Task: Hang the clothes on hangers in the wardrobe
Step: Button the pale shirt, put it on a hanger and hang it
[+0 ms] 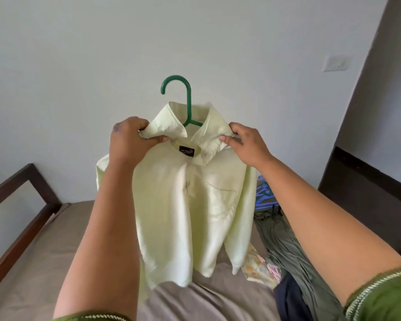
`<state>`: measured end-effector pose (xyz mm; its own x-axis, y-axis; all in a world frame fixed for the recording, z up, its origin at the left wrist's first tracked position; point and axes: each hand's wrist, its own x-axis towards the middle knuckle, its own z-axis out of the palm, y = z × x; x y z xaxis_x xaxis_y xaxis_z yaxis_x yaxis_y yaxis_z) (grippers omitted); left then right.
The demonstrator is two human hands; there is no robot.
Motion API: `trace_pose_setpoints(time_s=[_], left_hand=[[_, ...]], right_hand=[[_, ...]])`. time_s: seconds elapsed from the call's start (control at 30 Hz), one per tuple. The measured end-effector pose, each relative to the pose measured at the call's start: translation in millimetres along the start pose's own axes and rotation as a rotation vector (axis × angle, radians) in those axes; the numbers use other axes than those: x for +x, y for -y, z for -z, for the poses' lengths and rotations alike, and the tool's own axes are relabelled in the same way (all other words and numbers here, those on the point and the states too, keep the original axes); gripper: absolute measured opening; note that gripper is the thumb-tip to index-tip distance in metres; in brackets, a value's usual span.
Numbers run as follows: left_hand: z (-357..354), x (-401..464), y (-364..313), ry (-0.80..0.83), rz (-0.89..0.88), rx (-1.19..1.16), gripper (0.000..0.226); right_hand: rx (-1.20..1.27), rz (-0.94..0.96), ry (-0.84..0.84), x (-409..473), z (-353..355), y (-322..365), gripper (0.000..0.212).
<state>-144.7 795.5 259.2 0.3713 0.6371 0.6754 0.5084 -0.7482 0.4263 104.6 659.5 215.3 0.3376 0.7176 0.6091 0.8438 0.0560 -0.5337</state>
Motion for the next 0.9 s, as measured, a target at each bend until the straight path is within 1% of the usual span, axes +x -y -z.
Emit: trace_pose_setpoints(time_s=[0.03, 0.1, 0.17, 0.2, 0.3, 0.53, 0.63, 0.73, 0.8, 0.9], left_hand=[[10, -12, -10, 0.034, -0.002, -0.016, 0.042], [35, -44, -24, 0.176, 0.019, -0.063, 0.032], [59, -82, -31, 0.333, 0.013, -0.043, 0.017], [68, -101, -34, 0.362, -0.001, -0.033, 0.011], [83, -155, -52, 0.288, -0.028, -0.050, 0.011], [108, -253, -119, 0.060, -0.154, 0.016, 0.018], [118, -290, -147, -0.002, -0.155, -0.028, 0.021], [127, -323, -165, 0.048, -0.197, -0.078, 0.020], [132, -341, -173, 0.148, -0.248, -0.115, 0.019], [137, -375, -191, 0.295, -0.329, -0.233, 0.019]], right_hand=[[-0.029, 0.009, -0.042, -11, 13, 6, 0.023], [-0.115, 0.015, -0.092, -40, 40, 16, 0.027], [-0.192, 0.009, -0.101, -73, 65, 26, 0.032], [-0.209, 0.004, -0.095, -91, 78, 31, 0.033], [-0.218, -0.011, -0.087, -150, 109, 47, 0.035], [-0.277, -0.147, -0.117, -285, 167, 99, 0.034], [-0.327, -0.196, -0.121, -336, 190, 120, 0.037], [-0.379, -0.261, -0.124, -393, 210, 137, 0.039], [-0.406, -0.330, -0.131, -434, 220, 146, 0.038], [-0.446, -0.441, -0.184, -504, 236, 165, 0.036]])
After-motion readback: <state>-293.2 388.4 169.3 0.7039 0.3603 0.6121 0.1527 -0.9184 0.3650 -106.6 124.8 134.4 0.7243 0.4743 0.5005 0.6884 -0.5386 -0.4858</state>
